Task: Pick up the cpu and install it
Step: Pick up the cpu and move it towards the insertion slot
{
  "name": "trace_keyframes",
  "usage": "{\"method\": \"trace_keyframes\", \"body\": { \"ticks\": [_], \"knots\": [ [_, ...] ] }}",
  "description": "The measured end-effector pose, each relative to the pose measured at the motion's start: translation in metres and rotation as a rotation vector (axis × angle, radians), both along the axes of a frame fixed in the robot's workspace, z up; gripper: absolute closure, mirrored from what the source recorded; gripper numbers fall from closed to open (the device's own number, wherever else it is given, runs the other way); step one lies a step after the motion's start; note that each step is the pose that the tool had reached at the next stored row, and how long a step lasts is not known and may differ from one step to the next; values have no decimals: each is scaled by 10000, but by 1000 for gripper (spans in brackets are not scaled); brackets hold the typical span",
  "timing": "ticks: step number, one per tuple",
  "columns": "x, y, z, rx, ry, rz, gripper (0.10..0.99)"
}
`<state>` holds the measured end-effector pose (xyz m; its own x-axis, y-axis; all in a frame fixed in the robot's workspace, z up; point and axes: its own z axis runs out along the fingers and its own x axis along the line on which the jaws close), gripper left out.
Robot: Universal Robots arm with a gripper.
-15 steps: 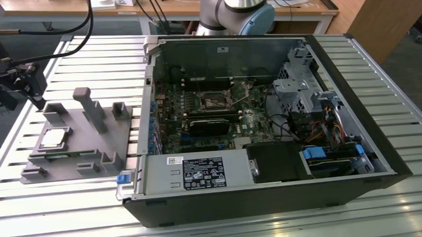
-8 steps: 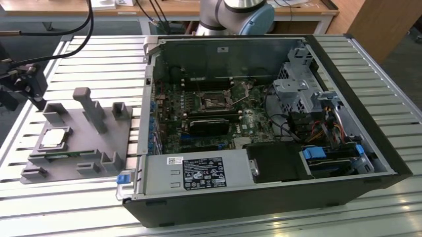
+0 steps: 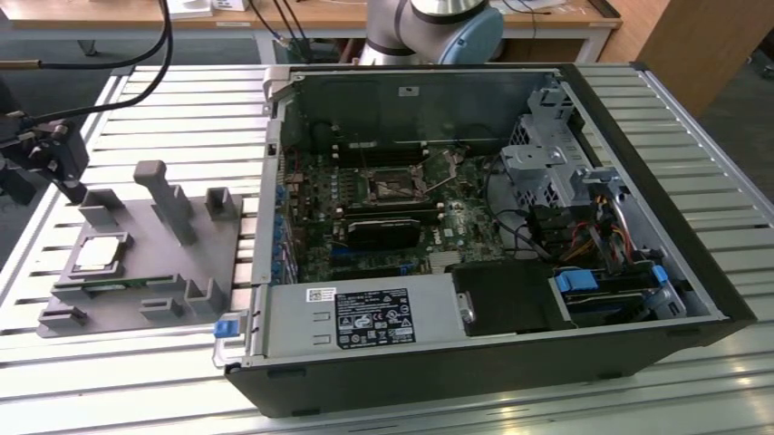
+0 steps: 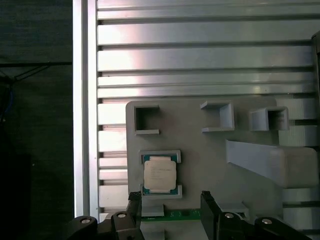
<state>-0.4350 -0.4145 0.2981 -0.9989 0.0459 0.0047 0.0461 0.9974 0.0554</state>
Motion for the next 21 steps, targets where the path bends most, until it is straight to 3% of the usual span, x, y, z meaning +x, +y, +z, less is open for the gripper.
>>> {"method": "trace_keyframes", "body": {
  "ticks": [8,21],
  "knots": [
    [0,0,-72,-1,13,0,498],
    [0,-6,-302,-29,19,297,486]
  ]
}}
